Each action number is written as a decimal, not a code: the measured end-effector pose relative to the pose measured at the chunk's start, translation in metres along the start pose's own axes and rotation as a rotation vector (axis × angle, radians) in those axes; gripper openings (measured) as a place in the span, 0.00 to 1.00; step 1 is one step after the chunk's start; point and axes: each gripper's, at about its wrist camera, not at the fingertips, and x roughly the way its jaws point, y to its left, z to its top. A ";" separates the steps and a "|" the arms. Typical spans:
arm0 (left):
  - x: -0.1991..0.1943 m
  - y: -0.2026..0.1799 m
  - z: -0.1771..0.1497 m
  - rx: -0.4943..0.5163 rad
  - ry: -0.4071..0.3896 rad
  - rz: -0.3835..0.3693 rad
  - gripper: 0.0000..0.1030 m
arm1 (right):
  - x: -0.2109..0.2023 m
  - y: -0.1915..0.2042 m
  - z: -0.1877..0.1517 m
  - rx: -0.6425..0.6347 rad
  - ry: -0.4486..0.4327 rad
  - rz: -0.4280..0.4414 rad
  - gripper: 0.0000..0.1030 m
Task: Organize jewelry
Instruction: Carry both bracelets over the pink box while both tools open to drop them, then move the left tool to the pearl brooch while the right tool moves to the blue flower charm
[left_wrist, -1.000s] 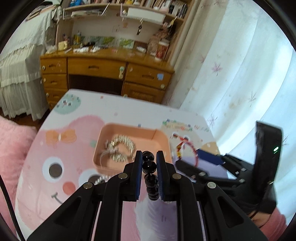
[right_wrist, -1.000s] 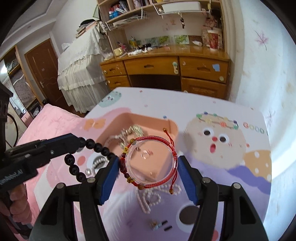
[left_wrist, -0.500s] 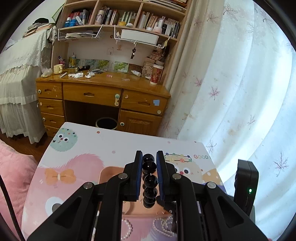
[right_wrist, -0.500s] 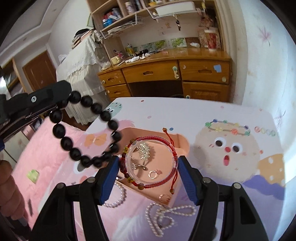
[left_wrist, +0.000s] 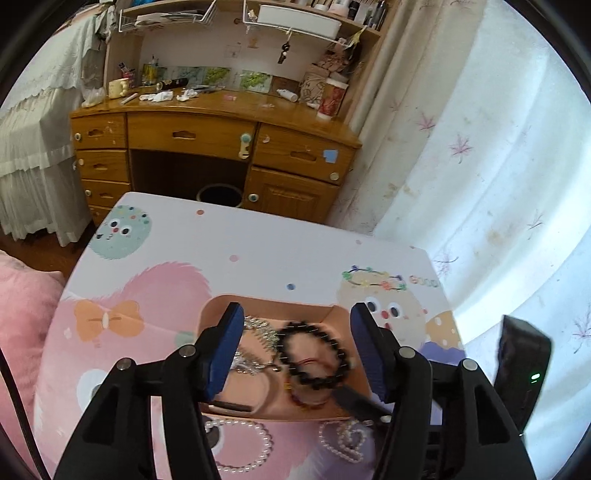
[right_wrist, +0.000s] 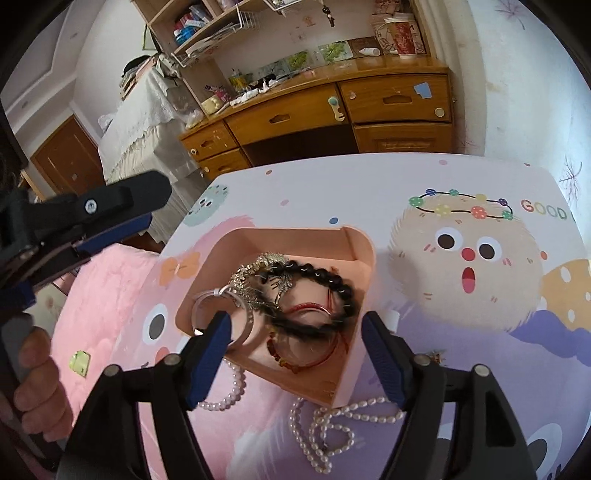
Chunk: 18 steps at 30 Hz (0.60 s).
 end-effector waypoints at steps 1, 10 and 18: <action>0.000 0.001 -0.001 0.002 0.004 0.007 0.60 | -0.001 -0.002 0.000 0.006 -0.001 -0.001 0.73; 0.001 0.019 -0.020 -0.019 0.070 0.068 0.70 | -0.011 -0.013 -0.018 0.042 0.027 -0.035 0.73; 0.001 0.040 -0.061 -0.012 0.191 0.147 0.75 | -0.027 -0.020 -0.048 0.104 0.071 -0.021 0.73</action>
